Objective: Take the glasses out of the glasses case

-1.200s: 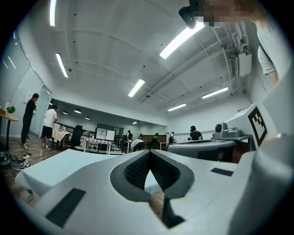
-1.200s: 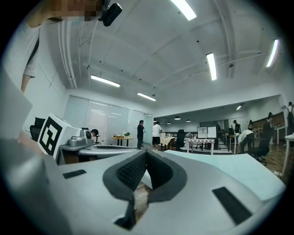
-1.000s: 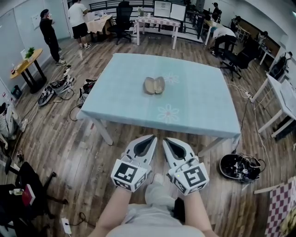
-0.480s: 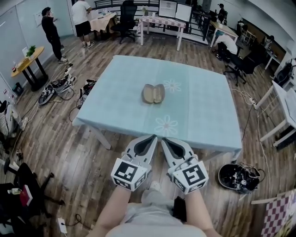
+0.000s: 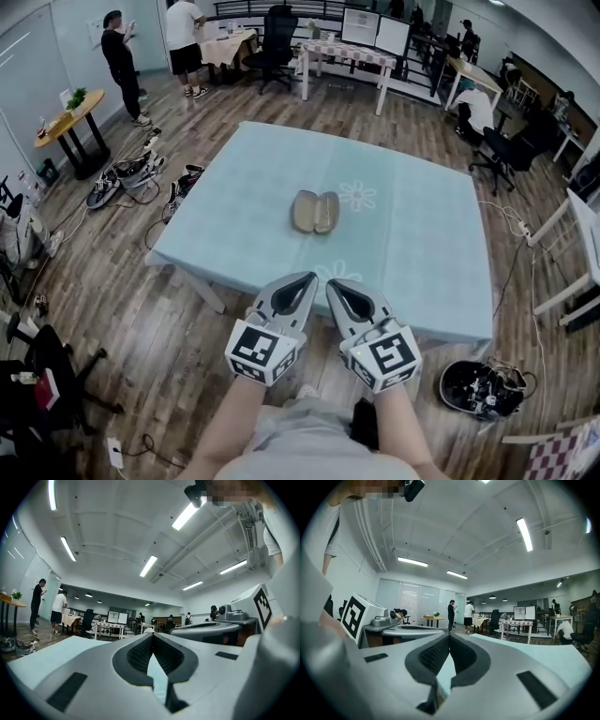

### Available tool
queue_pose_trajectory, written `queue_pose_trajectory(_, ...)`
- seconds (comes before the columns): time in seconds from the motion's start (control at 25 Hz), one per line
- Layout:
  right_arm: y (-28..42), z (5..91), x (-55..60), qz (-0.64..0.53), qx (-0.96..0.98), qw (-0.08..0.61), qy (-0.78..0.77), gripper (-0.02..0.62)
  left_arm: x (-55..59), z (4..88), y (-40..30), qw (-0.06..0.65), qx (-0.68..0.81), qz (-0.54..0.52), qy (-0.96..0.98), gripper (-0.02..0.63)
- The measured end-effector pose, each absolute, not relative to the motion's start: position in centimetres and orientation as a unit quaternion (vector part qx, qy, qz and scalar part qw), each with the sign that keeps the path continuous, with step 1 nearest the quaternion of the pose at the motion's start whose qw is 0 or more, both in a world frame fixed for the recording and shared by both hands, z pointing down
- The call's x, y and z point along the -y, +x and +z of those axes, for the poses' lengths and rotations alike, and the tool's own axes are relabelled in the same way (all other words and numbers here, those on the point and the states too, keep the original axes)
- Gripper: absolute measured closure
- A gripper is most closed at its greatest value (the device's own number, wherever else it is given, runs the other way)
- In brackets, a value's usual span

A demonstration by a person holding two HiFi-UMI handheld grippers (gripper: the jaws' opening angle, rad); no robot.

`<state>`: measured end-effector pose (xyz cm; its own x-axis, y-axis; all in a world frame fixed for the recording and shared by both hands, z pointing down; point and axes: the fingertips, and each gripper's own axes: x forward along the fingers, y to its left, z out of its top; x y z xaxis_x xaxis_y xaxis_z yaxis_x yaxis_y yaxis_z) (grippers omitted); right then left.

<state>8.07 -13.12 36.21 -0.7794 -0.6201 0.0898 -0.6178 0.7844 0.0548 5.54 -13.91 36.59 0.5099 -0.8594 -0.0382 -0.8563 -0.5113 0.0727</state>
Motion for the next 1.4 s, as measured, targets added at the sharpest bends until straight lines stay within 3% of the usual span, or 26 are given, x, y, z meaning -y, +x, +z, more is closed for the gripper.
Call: queue_pose_trajectory(1.4,8.2,38.6,23.1,0.025,0.93,0.046,0.365,0.588,24.2,38.6,3.6,0.015,0.496,-0.004,0.868,0.598)
